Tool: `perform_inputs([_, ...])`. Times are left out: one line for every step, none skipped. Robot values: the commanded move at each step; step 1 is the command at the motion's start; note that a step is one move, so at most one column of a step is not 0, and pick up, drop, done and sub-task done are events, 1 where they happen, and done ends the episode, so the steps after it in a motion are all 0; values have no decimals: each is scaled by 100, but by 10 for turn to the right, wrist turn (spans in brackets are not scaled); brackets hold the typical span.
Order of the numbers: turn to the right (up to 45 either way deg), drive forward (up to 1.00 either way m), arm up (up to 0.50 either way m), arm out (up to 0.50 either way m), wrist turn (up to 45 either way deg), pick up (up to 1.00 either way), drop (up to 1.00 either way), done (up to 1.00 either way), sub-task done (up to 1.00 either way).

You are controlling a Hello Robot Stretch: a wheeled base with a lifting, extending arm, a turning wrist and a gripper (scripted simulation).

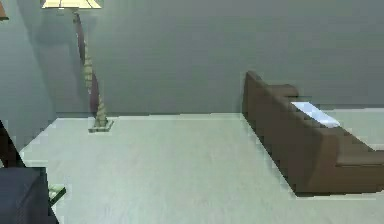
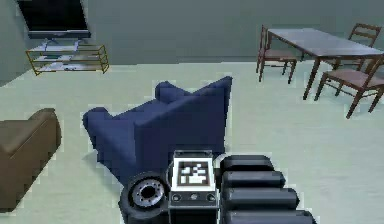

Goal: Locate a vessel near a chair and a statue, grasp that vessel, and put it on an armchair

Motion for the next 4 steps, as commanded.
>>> perform_inputs([-450,0,0,0,0,0,0,0,0])
perform_inputs([-420,0,0,0,0,0,0,0,0])
perform_inputs([-450,0,0,0,0,0,0,0,0])
perform_inputs([-180,0,0,0,0,0,0,0,0])
